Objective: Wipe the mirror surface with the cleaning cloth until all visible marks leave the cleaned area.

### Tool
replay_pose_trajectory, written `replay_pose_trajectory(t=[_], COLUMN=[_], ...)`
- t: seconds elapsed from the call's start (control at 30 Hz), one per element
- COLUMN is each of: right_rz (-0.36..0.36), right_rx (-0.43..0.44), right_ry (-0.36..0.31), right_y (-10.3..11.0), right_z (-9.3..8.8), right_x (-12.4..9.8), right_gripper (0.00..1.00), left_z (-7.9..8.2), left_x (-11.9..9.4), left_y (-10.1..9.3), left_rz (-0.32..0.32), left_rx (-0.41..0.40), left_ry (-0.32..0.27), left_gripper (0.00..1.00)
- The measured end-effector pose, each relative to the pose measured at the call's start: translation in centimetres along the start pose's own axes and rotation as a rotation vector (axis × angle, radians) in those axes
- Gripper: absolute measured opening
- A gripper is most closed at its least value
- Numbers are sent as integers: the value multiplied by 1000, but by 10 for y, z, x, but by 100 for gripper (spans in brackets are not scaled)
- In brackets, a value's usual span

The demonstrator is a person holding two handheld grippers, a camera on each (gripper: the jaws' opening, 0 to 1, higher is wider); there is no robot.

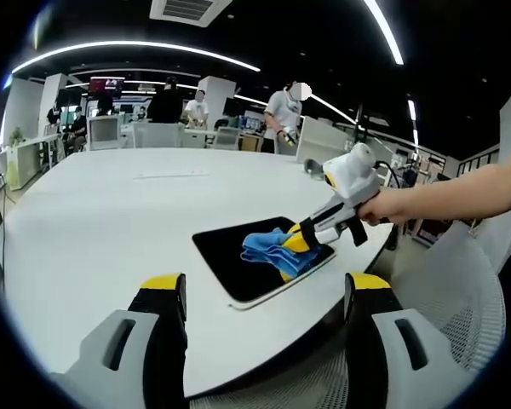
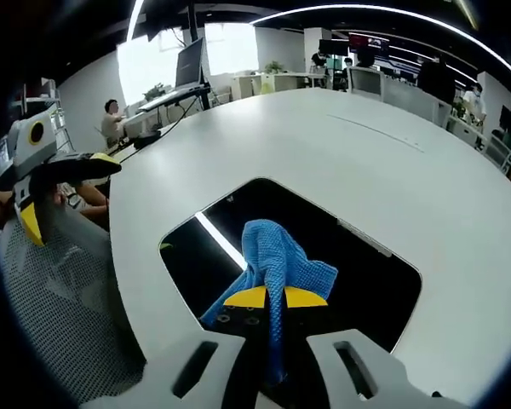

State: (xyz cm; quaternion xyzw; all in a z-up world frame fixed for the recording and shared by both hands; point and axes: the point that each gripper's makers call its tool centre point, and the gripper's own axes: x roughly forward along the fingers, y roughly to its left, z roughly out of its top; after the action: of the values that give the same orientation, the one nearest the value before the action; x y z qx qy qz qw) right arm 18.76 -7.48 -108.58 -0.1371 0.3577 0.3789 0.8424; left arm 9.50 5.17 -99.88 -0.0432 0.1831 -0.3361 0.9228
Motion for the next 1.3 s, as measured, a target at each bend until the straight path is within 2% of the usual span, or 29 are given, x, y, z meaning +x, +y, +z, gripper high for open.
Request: replay_pose_trajectory(t=[1.3], right_rz=[-96], right_rx=[-54], right_ry=[52], right_y=[-51], right_z=[32], right_x=[30], right_gripper=[0], left_z=[-3], left_x=[1], left_y=[1], left_rz=[9], left_rx=[-1], left_ry=[16], left_gripper=[73])
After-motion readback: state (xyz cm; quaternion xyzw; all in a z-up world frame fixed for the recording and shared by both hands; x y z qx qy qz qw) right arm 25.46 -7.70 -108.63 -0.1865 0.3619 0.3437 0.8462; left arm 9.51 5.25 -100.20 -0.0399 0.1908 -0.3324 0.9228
